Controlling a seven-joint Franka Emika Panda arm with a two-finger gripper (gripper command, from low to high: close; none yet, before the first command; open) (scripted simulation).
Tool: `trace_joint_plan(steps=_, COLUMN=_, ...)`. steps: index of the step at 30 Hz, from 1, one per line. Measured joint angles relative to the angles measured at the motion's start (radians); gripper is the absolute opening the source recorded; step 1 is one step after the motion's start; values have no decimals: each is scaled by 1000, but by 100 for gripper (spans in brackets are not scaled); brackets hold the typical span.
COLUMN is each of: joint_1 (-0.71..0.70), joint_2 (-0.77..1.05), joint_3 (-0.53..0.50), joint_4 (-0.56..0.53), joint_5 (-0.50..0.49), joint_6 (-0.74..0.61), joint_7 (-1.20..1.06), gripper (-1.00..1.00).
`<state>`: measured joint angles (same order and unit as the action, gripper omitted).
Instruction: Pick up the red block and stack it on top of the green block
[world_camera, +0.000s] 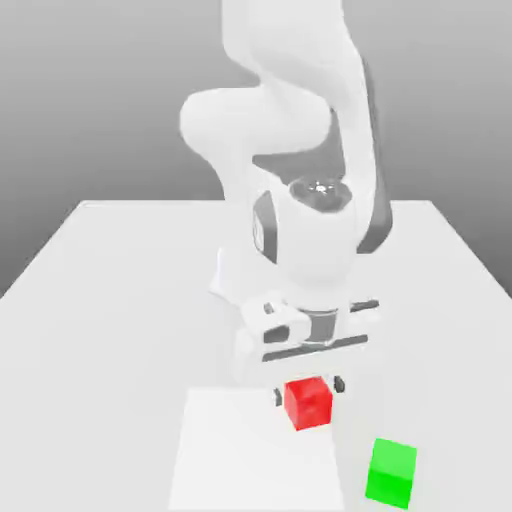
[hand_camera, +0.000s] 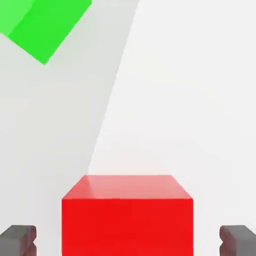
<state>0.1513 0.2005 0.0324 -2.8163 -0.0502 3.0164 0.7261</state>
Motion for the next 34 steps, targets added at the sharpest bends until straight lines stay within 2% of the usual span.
trace_joint_plan(steps=5, joint_1=1, joint_2=7, joint_3=-1, joint_4=1, joint_5=-4, joint_6=6, joint_7=3, gripper=-100)
trace_joint_plan(steps=12, joint_1=-5, joint_2=-215, joint_3=19, joint_4=-28, joint_5=52, joint_6=-187, joint_7=-41, gripper=-100)
trace_joint_plan(steps=23, joint_1=65, joint_2=-79, joint_3=79, joint_4=335, joint_5=29, joint_6=-415, joint_7=-429, gripper=-100)
trace_joint_plan(steps=27, joint_1=76, joint_2=48, joint_3=71, joint_4=372, joint_5=-7, joint_6=-326, joint_7=-438, gripper=-100)
trace_joint_plan(steps=28, joint_1=81, joint_2=82, joint_3=65, joint_4=375, joint_5=-15, joint_6=-296, joint_7=-433, gripper=100)
trace_joint_plan(steps=34, joint_1=83, joint_2=98, joint_3=62, joint_4=376, joint_5=-20, joint_6=-280, joint_7=-430, gripper=100)
